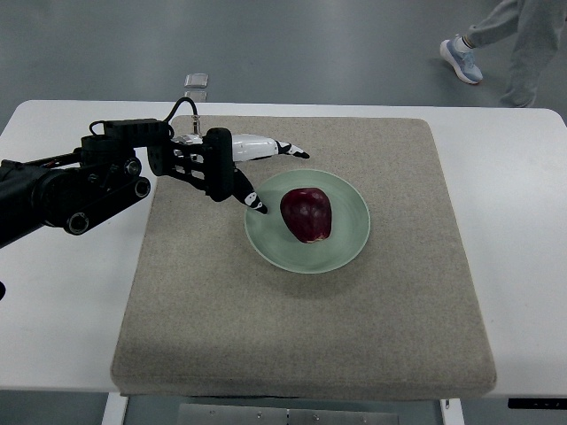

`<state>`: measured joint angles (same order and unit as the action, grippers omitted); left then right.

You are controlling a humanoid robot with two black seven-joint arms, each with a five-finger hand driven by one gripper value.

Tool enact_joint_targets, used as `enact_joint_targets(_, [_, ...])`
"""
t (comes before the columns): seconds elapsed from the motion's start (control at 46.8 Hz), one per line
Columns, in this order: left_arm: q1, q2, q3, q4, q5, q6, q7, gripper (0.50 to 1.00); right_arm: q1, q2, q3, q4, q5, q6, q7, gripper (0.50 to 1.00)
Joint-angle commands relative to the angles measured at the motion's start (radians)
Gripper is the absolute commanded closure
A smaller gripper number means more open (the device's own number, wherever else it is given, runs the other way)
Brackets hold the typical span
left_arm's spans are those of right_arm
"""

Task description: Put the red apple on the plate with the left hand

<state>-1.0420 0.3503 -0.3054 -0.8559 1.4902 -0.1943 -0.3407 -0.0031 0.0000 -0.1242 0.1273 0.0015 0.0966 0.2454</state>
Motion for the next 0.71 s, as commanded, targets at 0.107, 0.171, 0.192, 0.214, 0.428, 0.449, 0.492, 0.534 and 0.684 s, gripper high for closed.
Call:
enact_joint_targets(0.107, [-0.006,0.003,-0.035,0.055,-0.057,0.012,0.0,0.506,0.0,0.0,0.0,0.0,0.0,0.0,0.0,0.536])
enact_joint_targets(0.171, [-0.007,0.001,-0.064,0.069,-0.12,0.012,0.0,0.508,0.0,0.0,0.0,0.0,0.0,0.0,0.0,0.536])
enact_joint_targets(0.192, [-0.007,0.001,-0.07,0.074,-0.143,0.012,0.0,0.506,0.0,0.0,0.0,0.0,0.0,0.0,0.0,0.536])
enact_joint_targets(0.214, [-0.009,-0.001,-0.075,0.078,-0.168,0.012,0.0,0.506,0.0,0.0,0.0,0.0,0.0,0.0,0.0,0.536])
enact_joint_targets(0.428, [-0.02,-0.016,-0.08,0.158,-0.43,0.082,0.003,0.506,0.0,0.0,0.0,0.0,0.0,0.0,0.0,0.536])
enact_joint_targets(0.449, [-0.021,-0.016,-0.08,0.167,-0.458,0.091,0.005,0.506,0.0,0.0,0.0,0.0,0.0,0.0,0.0,0.536])
enact_joint_targets(0.492, [-0.024,-0.016,-0.08,0.184,-0.516,0.11,0.005,0.506,0.0,0.0,0.0,0.0,0.0,0.0,0.0,0.536])
enact_joint_targets(0.534, [-0.026,-0.016,-0.08,0.201,-0.579,0.122,0.006,0.506,0.0,0.0,-0.002,0.0,0.0,0.0,0.0,0.536])
enact_joint_targets(0.684, [-0.027,-0.031,-0.08,0.242,-0.798,0.164,0.025,0.506,0.0,0.0,0.0,0.0,0.0,0.0,0.0,0.536])
